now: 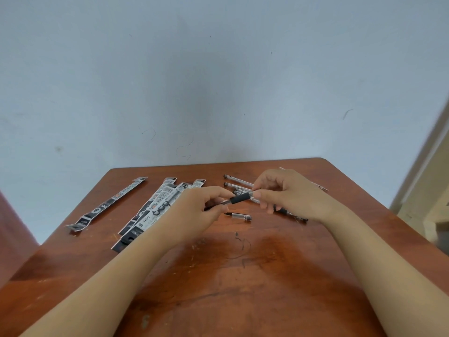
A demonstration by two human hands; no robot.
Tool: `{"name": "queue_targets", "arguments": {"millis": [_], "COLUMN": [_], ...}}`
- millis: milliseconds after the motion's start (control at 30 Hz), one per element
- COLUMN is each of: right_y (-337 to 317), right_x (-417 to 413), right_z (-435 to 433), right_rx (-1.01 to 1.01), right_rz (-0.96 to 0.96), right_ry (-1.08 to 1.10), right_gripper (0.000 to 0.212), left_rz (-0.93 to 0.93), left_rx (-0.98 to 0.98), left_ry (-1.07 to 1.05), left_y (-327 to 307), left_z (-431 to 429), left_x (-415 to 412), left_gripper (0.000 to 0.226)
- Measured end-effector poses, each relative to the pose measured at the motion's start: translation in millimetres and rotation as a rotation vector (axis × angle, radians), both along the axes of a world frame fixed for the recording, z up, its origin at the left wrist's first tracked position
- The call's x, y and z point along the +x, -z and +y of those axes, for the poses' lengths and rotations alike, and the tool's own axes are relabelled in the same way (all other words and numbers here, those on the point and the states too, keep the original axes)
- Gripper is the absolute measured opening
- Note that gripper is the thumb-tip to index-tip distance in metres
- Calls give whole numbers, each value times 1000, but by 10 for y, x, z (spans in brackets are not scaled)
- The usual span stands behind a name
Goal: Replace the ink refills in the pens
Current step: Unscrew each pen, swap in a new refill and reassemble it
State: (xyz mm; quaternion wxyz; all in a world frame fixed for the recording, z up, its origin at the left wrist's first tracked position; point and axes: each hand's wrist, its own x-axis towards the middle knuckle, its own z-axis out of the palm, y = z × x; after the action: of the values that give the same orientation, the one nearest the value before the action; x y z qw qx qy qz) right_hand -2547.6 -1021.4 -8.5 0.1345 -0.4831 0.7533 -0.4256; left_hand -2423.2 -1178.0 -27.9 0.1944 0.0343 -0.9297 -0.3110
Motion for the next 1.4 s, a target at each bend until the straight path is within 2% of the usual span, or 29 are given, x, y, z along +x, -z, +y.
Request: {"name": "queue_targets", "arguments": {"millis": [300,467,700,900,967,1067,1133,1167,1300,1400], "right_y": [42,59,68,104,136,191,215,231,299,316], "right_x": [25,52,31,36,21,-4,16,32,96,107], "right_z": [-26,-61,-47,-102,-131,-143,-156,-175,-263,-275], "right_rx": [31,79,65,-21,-40,45,163,219,388,449], "right_rz": [68,112,-58,-151,-82,199,340,392,538,576], "right_ry": [42,17,-24,34,129,208,197,177,127,108], "right_gripper": [23,31,36,35,38,24,18,23,40,34], "left_rz": [96,288,344,337,315,280,268,256,215,220], "left_rx": [-133,-339,-629,-649,-636,-598,-579,-562,-470,-447], "left_ry": [-25,7,78,83,46,-68,-159,-196,-250,-244], "left_y": [0,28,-34,-67,-66,-57,-33,-20,26,41], "left_z": [-17,-94,-116,-186,-273,-408,-487,-523,-598,-599], "left_x": [-15,-3,26,30,28,35,30,19,-9,-17], "left_gripper": [30,23,31,25,29,35,27,23,19,20]}}
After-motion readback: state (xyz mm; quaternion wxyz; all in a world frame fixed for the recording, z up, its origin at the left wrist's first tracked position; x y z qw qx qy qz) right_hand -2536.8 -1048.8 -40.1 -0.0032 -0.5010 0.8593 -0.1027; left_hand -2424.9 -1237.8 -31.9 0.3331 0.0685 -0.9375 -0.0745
